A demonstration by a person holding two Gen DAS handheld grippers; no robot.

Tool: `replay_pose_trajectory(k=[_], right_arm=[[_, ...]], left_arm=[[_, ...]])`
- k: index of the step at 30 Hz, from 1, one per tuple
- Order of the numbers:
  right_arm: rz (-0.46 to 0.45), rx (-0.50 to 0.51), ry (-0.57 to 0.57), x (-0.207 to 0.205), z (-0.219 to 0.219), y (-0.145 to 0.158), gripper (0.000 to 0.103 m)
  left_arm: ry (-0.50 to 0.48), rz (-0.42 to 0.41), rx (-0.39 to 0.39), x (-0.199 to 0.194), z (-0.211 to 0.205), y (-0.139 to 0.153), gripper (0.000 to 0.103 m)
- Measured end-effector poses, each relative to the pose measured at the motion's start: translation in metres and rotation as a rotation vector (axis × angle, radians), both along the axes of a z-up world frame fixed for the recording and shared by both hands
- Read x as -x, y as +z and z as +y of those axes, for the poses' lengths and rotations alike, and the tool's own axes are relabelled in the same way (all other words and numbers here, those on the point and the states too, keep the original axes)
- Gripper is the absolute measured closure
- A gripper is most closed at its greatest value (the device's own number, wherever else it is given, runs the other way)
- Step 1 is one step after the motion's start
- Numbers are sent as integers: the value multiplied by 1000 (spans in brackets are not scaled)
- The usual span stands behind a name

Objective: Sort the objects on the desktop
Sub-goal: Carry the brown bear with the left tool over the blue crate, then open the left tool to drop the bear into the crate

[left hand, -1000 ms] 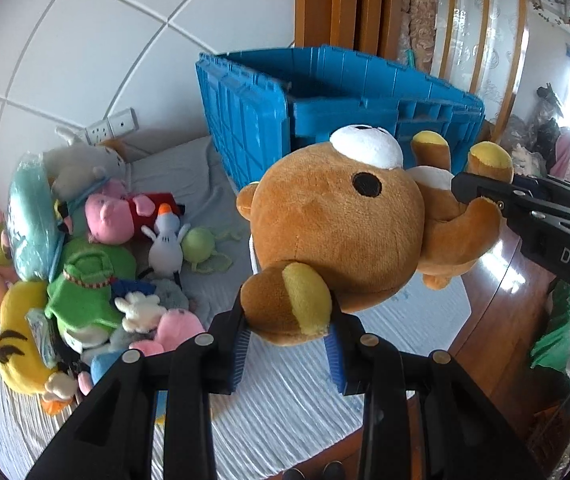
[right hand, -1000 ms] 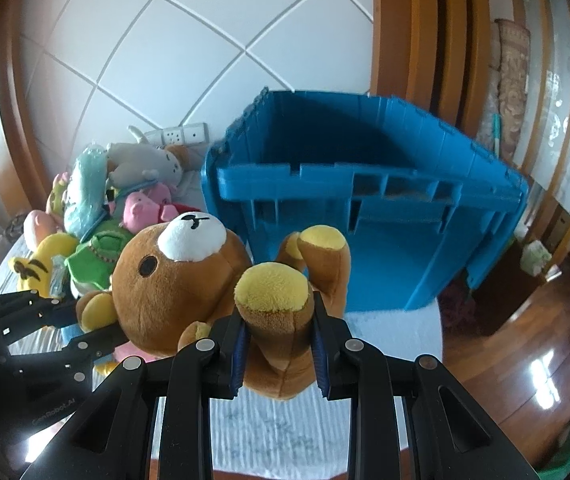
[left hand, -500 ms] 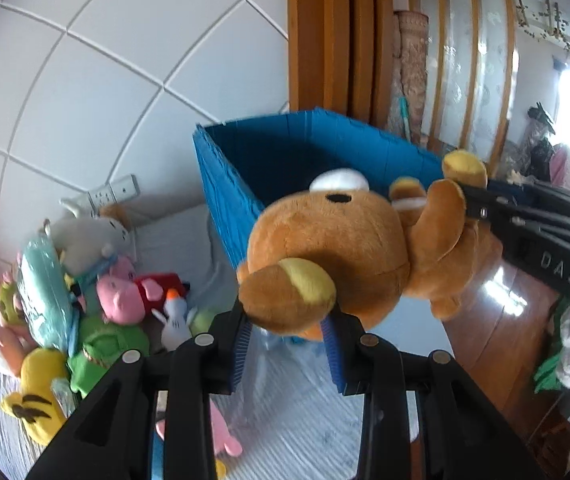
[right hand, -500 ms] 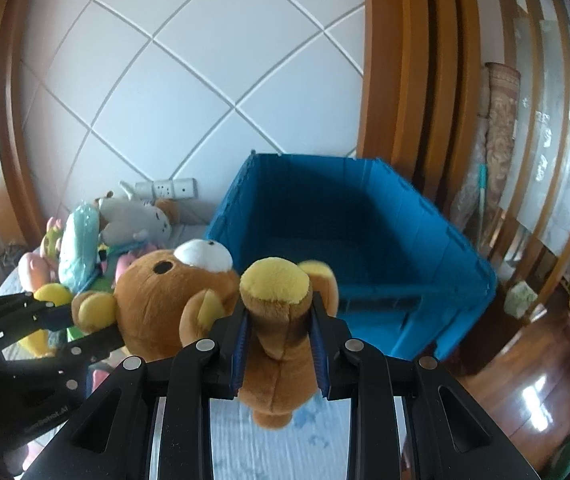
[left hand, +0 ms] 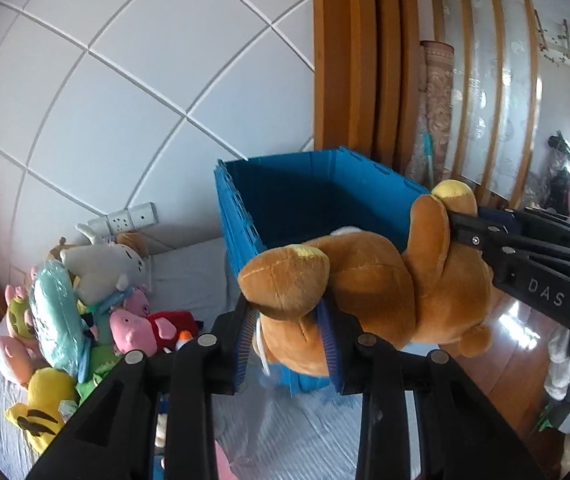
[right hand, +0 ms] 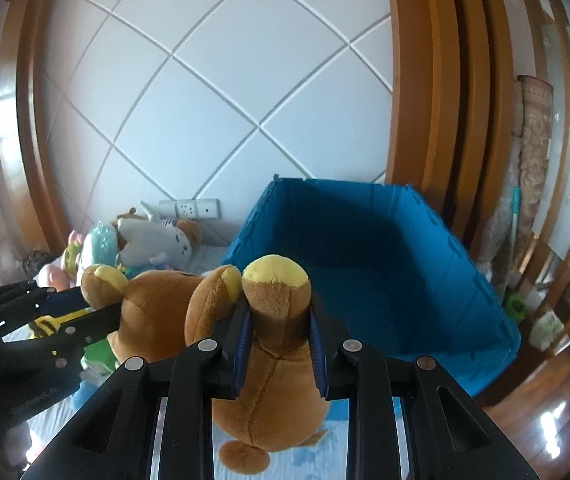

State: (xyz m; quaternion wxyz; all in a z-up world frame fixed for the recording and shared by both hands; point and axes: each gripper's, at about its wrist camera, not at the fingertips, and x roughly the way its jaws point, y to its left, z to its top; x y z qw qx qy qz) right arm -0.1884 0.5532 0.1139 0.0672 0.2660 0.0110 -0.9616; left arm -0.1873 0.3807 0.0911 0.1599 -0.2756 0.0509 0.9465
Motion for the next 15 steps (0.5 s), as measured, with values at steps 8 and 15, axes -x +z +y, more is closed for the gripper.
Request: replay_pose_trajectory(k=[8, 15], right_arm=[[43, 63, 22, 36, 39, 32, 79], [15, 6, 46, 93, 82, 44, 79]], left_arm=[[36, 25, -3, 52, 33, 34, 72], [68, -87, 45, 122, 83, 1, 73]])
